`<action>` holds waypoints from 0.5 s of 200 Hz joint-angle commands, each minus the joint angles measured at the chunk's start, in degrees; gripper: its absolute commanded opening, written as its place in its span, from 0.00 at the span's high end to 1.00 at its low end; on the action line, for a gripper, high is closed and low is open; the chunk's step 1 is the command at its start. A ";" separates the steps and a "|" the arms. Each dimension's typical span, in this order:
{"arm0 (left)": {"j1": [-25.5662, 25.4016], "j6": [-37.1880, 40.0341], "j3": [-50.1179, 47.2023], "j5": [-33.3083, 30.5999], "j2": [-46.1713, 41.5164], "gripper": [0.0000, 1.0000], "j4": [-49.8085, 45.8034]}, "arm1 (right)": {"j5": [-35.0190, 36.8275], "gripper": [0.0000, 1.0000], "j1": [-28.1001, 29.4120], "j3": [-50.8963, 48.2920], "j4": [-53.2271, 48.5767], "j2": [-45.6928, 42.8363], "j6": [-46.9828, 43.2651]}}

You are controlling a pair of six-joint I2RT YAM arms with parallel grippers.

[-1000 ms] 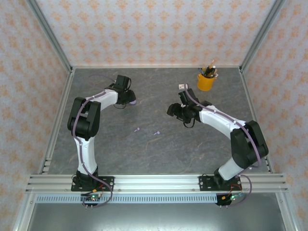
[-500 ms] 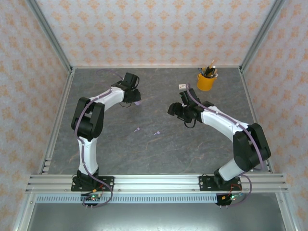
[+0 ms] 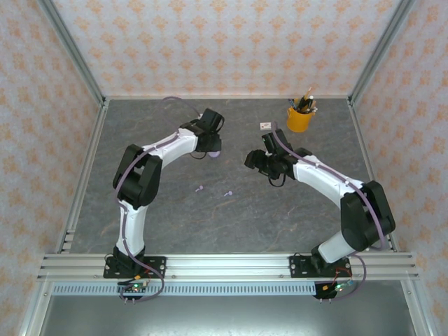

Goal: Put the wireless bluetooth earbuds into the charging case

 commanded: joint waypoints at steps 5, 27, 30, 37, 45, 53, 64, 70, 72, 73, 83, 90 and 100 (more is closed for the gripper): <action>-1.22 -1.02 0.52 -2.46 0.45 0.70 -1.88 | 2.00 0.33 0.25 -0.91 -1.29 -2.12 -0.40; -1.24 -1.95 -0.66 -2.94 -1.25 0.68 -0.77 | 2.04 0.33 0.25 -0.86 -1.58 -2.38 -0.40; -1.25 -1.94 -0.67 -3.18 -1.43 0.68 -0.74 | 2.04 0.33 0.25 -0.84 -1.68 -2.38 -0.38; -1.12 -1.63 -0.54 -3.71 -1.73 0.66 -0.81 | 2.04 0.33 0.25 -0.80 -1.73 -2.58 -0.38; -0.96 -1.14 0.03 -4.03 -1.75 0.62 -1.13 | 2.13 0.33 0.25 -0.85 -1.90 -2.66 -0.40; -0.83 -0.48 0.69 -4.19 -1.63 0.56 -1.57 | 2.13 0.33 0.25 -0.86 -2.06 -2.84 -0.40; -0.64 0.70 1.91 -4.79 -1.12 0.46 -2.48 | 2.28 0.33 0.25 -0.97 -2.13 -3.11 -0.40; -0.46 1.28 2.70 -5.07 -0.78 0.42 -3.11 | 2.37 0.33 0.25 -1.14 -2.17 -3.22 -0.25; -0.41 1.48 2.87 -5.09 -0.61 0.41 -3.28 | 2.38 0.33 0.29 -1.12 -2.17 -3.22 -0.24; -0.44 1.57 3.03 -5.09 -0.57 0.40 -3.32 | 2.37 0.33 0.28 -1.22 -2.17 -3.35 -0.23; -0.20 2.54 4.42 -4.87 0.38 0.34 -4.00 | 2.48 0.33 0.25 -1.43 -2.09 -3.48 -0.07; -0.06 3.24 5.65 -4.39 1.12 0.31 -4.44 | 2.52 0.33 0.29 -1.58 -2.09 -3.50 0.03; 0.16 4.22 7.50 -3.35 2.44 0.28 -5.04 | 2.57 0.33 0.26 -1.80 -2.08 -3.58 0.23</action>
